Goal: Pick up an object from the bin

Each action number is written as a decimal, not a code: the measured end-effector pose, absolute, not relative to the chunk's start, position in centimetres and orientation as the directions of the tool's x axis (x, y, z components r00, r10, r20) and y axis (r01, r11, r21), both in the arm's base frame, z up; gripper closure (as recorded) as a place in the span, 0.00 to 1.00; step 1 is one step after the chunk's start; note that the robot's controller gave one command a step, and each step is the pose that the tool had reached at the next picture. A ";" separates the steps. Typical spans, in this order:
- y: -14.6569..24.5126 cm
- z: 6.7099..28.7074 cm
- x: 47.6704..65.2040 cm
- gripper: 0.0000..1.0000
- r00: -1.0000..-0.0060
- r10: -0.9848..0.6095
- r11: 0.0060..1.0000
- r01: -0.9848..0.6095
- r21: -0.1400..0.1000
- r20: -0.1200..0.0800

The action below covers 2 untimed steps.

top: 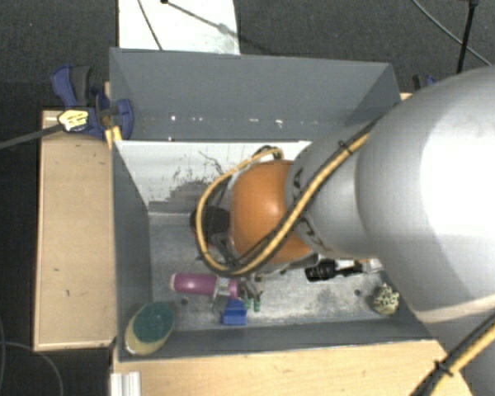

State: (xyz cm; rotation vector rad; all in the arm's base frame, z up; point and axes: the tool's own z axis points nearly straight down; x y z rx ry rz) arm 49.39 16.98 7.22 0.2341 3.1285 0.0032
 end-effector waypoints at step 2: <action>16.9 13.2 49.6 1.00 -0.988 0.153 0.988 0.153 0.002 -0.004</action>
Offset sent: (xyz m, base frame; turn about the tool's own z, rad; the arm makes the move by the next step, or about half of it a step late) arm 0.0002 0.0001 0.0342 0.0000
